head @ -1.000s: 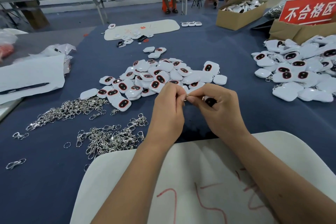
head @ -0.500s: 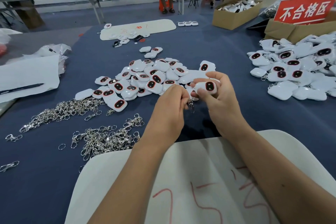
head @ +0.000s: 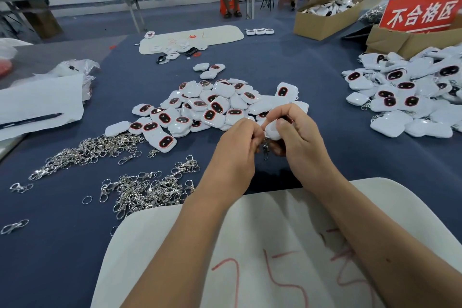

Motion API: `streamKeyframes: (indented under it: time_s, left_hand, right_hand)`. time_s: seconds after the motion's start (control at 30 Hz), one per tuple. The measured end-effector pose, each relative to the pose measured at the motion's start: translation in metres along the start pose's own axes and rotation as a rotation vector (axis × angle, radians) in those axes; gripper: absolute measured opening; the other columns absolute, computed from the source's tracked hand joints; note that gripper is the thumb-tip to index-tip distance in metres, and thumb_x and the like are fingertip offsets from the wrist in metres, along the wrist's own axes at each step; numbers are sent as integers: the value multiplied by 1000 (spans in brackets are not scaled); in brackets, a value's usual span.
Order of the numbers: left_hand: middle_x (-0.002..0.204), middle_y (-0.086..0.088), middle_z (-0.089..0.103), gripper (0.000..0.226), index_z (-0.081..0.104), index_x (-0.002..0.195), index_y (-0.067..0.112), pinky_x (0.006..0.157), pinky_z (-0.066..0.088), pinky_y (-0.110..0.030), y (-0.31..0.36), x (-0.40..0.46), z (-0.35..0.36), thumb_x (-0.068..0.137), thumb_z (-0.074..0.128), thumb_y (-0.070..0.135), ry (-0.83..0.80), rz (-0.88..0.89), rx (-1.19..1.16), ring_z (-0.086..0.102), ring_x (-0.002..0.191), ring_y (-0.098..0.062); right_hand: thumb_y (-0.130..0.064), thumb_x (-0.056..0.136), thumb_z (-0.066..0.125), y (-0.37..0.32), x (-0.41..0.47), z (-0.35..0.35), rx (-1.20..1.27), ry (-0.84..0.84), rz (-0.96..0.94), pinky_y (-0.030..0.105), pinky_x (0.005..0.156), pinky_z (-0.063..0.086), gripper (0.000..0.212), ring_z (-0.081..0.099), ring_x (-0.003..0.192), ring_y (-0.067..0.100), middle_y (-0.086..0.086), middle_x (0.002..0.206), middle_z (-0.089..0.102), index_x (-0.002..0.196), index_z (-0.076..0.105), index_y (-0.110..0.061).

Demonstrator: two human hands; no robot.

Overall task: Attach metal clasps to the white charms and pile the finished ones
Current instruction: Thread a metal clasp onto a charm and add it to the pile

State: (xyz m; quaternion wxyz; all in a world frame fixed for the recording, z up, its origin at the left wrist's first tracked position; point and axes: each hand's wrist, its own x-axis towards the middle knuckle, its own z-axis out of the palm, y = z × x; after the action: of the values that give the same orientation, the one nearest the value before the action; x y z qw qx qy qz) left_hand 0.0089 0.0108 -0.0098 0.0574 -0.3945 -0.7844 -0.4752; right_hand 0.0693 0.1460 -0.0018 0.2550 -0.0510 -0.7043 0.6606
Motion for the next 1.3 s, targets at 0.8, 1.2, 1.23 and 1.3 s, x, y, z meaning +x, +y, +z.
streamKeyframes:
  time_s: [0.8, 1.2, 1.23, 1.3]
  left_hand:
    - [82, 5, 61, 17, 60, 84, 14, 72, 48, -40, 6, 1, 2, 98, 55, 7, 61, -166, -8, 54, 79, -18]
    - [91, 4, 72, 15, 73, 93, 12, 80, 55, -27, 5, 2, -4, 89, 69, -3, 127, -94, -99, 67, 85, -9]
    - [91, 3, 72, 17, 74, 93, 11, 81, 55, -29, 5, 2, -5, 89, 69, -4, 137, -73, -77, 67, 86, -9]
    - [90, 3, 72, 16, 74, 91, 11, 80, 54, -29, 5, 1, -7, 88, 69, -4, 155, -28, -27, 67, 86, -9]
  right_hand:
    - [0, 103, 39, 0, -3, 10, -42, 109, 58, 21, 50, 39, 22, 43, 55, 14, 18, 84, 59, 97, 56, -13]
    - [-17, 91, 46, -2, -2, 13, 269, 106, 149, 28, 49, 39, 30, 44, 51, 14, 15, 86, 60, 77, 68, -31]
    - [-17, 91, 46, -3, -2, 12, 270, 99, 147, 28, 49, 39, 30, 44, 51, 14, 15, 87, 60, 77, 68, -31]
    - [-17, 93, 46, -4, -3, 12, 258, 85, 140, 28, 50, 38, 27, 44, 51, 15, 16, 88, 60, 79, 67, -28]
